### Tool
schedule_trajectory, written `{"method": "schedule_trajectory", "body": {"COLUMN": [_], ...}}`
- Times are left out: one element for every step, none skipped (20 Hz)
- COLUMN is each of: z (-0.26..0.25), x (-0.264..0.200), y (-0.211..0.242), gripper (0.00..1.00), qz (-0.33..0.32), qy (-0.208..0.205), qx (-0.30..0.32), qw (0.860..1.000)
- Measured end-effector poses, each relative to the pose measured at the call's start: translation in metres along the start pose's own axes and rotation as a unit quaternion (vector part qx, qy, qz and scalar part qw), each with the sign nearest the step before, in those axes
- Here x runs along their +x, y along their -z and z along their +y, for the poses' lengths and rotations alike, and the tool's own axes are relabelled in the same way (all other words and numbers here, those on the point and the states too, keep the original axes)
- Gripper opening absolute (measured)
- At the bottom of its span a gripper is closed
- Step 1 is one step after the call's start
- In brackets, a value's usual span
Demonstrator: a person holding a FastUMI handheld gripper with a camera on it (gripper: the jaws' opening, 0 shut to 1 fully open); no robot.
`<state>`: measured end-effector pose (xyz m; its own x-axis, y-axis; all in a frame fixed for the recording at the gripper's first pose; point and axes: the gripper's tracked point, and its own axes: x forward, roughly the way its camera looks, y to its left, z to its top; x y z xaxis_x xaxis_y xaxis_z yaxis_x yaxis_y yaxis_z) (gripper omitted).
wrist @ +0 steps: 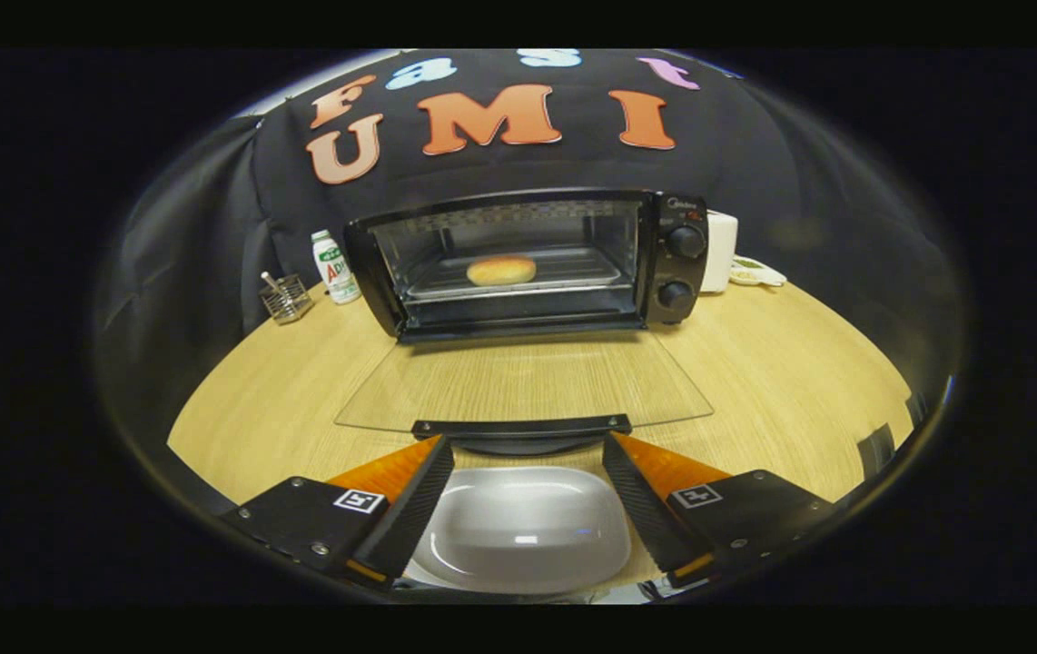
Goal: Open the toaster oven, put the food inside, and close the toaster oven door.
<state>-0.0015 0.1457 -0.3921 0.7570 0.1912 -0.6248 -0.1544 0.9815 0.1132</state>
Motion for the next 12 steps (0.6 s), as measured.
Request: {"method": "schedule_trajectory", "body": {"z": [0.001, 0.000, 0.001, 0.002, 0.001, 0.000, -0.001, -0.002, -0.002, -0.002, -0.001, -0.001], "x": [0.003, 0.005, 0.008, 0.010, 0.012, 0.015, 0.017, 0.017, 0.018, 0.018, 0.017, 0.017], "y": [0.004, 0.006, 0.006, 0.008, 0.009, 0.009, 0.010, 0.010, 0.007, 0.006, 0.007, 0.006], "gripper": [0.99, 0.99, 0.99, 0.99, 0.99, 0.99, 0.99, 0.99, 0.98, 0.98, 0.98, 0.98], "qz": [0.006, 0.011, 0.016, 0.019, 0.023, 0.024, 0.027, 0.025, 0.021, 0.022, 0.020, 0.017], "qy": [0.002, 0.004, 0.007, 0.010, 0.014, 0.021, 0.025, 0.029, 0.033, 0.034, 0.035, 0.036], "qx": [-0.005, -0.011, -0.016, -0.018, -0.020, -0.020, -0.017, -0.010, 0.001, 0.006, 0.004, 0.001], "qw": [1.000, 1.000, 1.000, 1.000, 0.999, 0.999, 0.999, 0.999, 0.999, 0.999, 0.999, 0.999]}}
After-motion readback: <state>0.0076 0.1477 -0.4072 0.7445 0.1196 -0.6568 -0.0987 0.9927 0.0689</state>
